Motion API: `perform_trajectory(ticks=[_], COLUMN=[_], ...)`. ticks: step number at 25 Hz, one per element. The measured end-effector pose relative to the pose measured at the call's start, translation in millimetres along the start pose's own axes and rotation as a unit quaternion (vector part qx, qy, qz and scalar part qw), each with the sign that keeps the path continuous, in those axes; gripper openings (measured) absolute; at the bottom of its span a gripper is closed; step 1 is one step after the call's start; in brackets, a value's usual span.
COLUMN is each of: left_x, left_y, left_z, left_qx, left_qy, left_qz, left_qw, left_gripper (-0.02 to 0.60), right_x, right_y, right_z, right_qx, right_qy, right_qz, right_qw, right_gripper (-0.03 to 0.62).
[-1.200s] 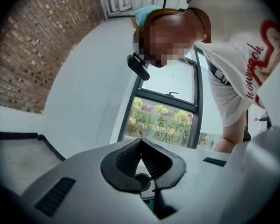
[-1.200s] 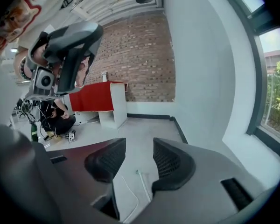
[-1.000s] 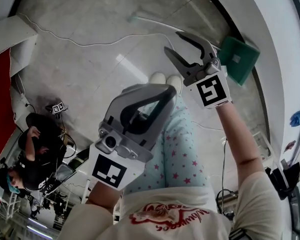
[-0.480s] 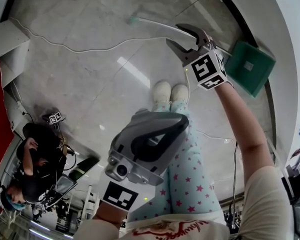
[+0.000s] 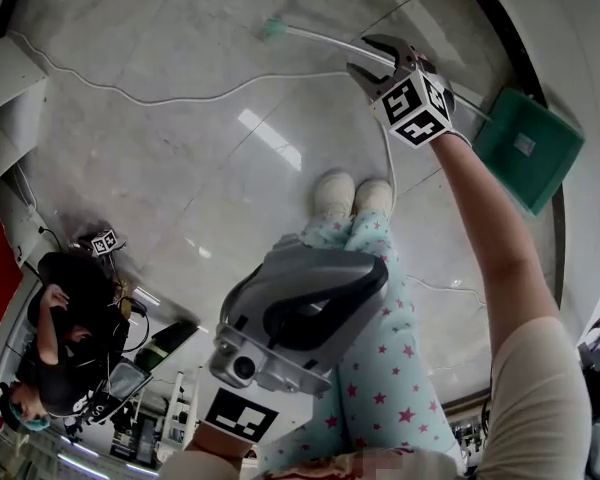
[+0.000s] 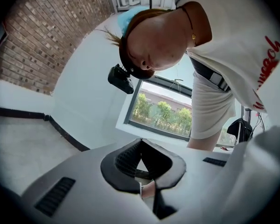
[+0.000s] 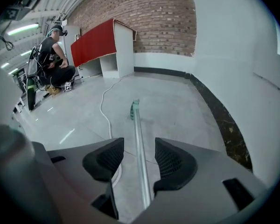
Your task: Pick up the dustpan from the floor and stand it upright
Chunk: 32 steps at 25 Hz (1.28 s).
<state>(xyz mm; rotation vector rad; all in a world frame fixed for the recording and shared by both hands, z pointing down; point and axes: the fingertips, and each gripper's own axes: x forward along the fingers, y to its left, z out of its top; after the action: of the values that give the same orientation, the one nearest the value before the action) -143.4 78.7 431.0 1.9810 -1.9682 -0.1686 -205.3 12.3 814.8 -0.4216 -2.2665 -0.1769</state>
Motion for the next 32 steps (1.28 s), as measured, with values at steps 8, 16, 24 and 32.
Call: perform_trajectory(ticks=[8, 16, 24, 32], left_x=[5, 2, 13, 29], left_y=[3, 11, 7, -16], left_z=[-39, -46, -41, -21], left_qx=[0.036, 0.026, 0.046, 0.051], left_qy=[0.031, 0.037, 0.043, 0.070], left_qz=[-0.022, -0.022, -0.024, -0.047], left_qw=[0.9986, 0.9987, 0.9978, 0.9951], left_gripper=[0.020, 0.020, 0.019, 0.019], right_x=[43, 56, 39, -29], right_y=[5, 2, -5, -27], right_z=[-35, -67, -64, -3], right_qx=[-0.022, -0.014, -0.025, -0.001], right_qy=[0.044, 0.095, 0.102, 0.053], right_qz=[0.014, 0.017, -0.004, -0.030], right_qw=[0.999, 0.995, 0.994, 0.998], right_gripper=[0.206, 0.200, 0.100, 0.097])
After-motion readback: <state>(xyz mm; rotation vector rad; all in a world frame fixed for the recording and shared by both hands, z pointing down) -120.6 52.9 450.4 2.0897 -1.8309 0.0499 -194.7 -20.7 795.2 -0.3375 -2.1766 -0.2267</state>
